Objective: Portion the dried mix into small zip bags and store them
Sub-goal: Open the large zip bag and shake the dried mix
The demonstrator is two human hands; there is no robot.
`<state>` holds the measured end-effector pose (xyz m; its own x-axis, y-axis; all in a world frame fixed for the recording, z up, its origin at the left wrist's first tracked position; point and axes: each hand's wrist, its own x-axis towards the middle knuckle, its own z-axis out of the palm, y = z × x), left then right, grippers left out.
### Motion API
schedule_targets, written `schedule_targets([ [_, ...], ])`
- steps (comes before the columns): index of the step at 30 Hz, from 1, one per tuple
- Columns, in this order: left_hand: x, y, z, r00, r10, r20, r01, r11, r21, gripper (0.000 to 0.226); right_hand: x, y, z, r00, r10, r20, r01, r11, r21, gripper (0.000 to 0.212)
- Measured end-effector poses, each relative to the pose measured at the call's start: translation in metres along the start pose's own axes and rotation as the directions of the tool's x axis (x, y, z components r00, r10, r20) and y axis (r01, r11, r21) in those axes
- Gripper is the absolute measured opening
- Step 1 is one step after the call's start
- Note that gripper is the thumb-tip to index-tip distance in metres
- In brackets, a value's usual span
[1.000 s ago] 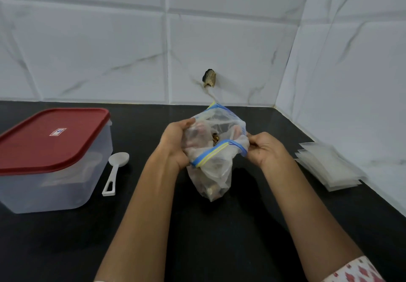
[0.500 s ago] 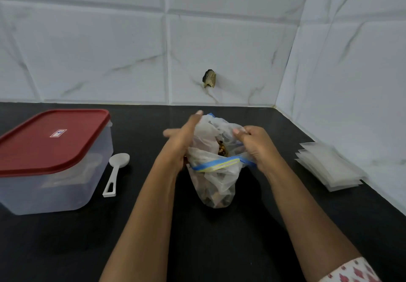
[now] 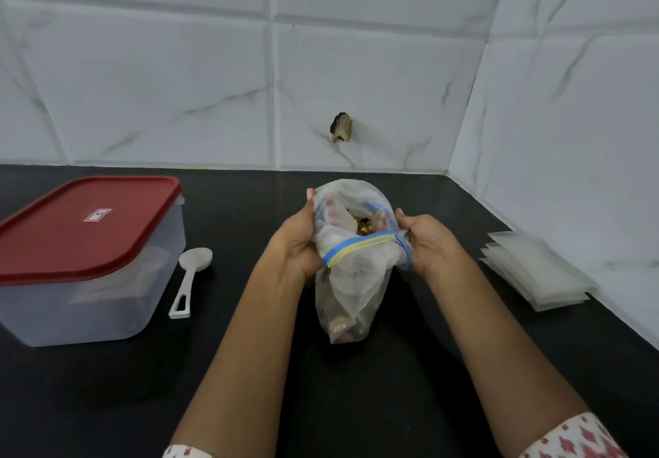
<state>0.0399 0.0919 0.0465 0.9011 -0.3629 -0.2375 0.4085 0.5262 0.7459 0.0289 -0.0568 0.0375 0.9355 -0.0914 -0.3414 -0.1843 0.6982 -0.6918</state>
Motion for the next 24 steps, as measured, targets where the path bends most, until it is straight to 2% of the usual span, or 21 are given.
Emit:
schedule_targets([
  [1, -0.002, -0.001, 0.002, 1.0, 0.024, -0.006, -0.024, 0.998, -0.049, 0.046, -0.002, -0.002, 0.0, 0.999, -0.026, -0.027, 0.022, 0.988, -0.154, 0.036],
  [2, -0.002, 0.001, 0.002, 0.998, 0.059, -0.012, -0.06, 0.994, -0.086, 0.046, -0.004, -0.005, 0.002, 0.992, -0.101, -0.076, 0.066, 0.928, -0.365, 0.041],
  [3, -0.002, 0.002, 0.0, 0.997, 0.08, -0.025, -0.082, 0.991, -0.11, 0.043, -0.008, -0.008, 0.004, 0.972, -0.209, -0.111, 0.104, 0.799, -0.592, 0.047],
  [4, 0.001, 0.002, -0.004, 0.998, 0.068, -0.004, -0.068, 0.985, -0.158, 0.039, -0.011, -0.011, 0.005, 0.94, -0.323, -0.11, 0.123, 0.621, -0.774, 0.054],
  [5, 0.004, 0.003, -0.007, 0.999, 0.02, 0.035, -0.011, 0.965, -0.26, 0.035, -0.015, -0.015, 0.006, 0.907, -0.414, -0.075, 0.125, 0.436, -0.891, 0.062],
  [6, 0.007, 0.005, -0.009, 0.997, -0.012, 0.074, 0.036, 0.94, -0.34, 0.035, -0.019, -0.019, 0.006, 0.891, -0.452, -0.034, 0.116, 0.301, -0.947, 0.07],
  [7, 0.01, 0.005, -0.012, 0.995, -0.009, 0.1, 0.049, 0.913, -0.405, 0.036, -0.023, -0.022, 0.006, 0.904, -0.427, -0.017, 0.101, 0.251, -0.963, 0.076],
  [8, 0.009, 0.004, -0.014, 0.995, -0.004, 0.103, 0.048, 0.902, -0.429, 0.04, -0.027, -0.024, 0.006, 0.937, -0.348, -0.014, 0.089, 0.278, -0.957, 0.079],
  [10, 0.012, 0.002, -0.014, 0.991, 0.021, 0.131, 0.042, 0.888, -0.457, 0.051, -0.035, -0.025, 0.007, 0.988, -0.156, 0.007, 0.07, 0.398, -0.915, 0.072],
  [13, 0.01, 0.002, -0.01, 0.97, 0.115, 0.216, -0.019, 0.914, -0.404, 0.061, -0.04, -0.019, 0.011, 0.994, -0.007, 0.109, 0.094, 0.569, -0.817, 0.031],
  [14, 0.009, 0.004, -0.01, 0.964, 0.131, 0.232, -0.033, 0.923, -0.383, 0.059, -0.039, -0.016, 0.012, 0.992, 0.009, 0.128, 0.093, 0.639, -0.763, 0.018],
  [15, 0.007, 0.005, -0.008, 0.949, 0.149, 0.277, -0.034, 0.923, -0.382, 0.052, -0.037, -0.014, 0.013, 0.991, 0.01, 0.132, 0.086, 0.712, -0.697, 0.015],
  [17, 0.006, 0.004, -0.005, 0.944, 0.174, 0.279, -0.069, 0.935, -0.348, 0.022, -0.03, -0.013, 0.013, 0.993, -0.013, 0.116, 0.072, 0.848, -0.526, 0.021],
  [18, 0.003, 0.004, -0.003, 0.955, 0.169, 0.242, -0.096, 0.954, -0.285, 0.015, -0.027, -0.013, 0.013, 0.994, -0.033, 0.102, 0.073, 0.903, -0.423, 0.023],
  [19, 0.002, 0.005, -0.001, 0.967, 0.15, 0.205, -0.109, 0.974, -0.197, 0.019, -0.024, -0.014, 0.013, 0.995, -0.046, 0.091, 0.073, 0.944, -0.322, 0.024],
  [21, 0.001, 0.007, 0.002, 0.993, 0.101, 0.062, -0.107, 0.988, 0.108, 0.035, -0.019, -0.017, 0.01, 0.996, -0.053, 0.076, 0.066, 0.983, -0.173, 0.027],
  [22, -0.001, 0.008, 0.003, 0.996, 0.081, -0.038, -0.065, 0.946, 0.317, 0.045, -0.019, -0.018, 0.009, 0.995, -0.048, 0.085, 0.059, 0.988, -0.14, 0.028],
  [24, -0.004, 0.009, 0.002, 0.973, 0.127, -0.191, 0.036, 0.738, 0.674, 0.059, -0.018, -0.019, 0.008, 0.993, -0.047, 0.107, 0.056, 0.994, -0.089, 0.032],
])
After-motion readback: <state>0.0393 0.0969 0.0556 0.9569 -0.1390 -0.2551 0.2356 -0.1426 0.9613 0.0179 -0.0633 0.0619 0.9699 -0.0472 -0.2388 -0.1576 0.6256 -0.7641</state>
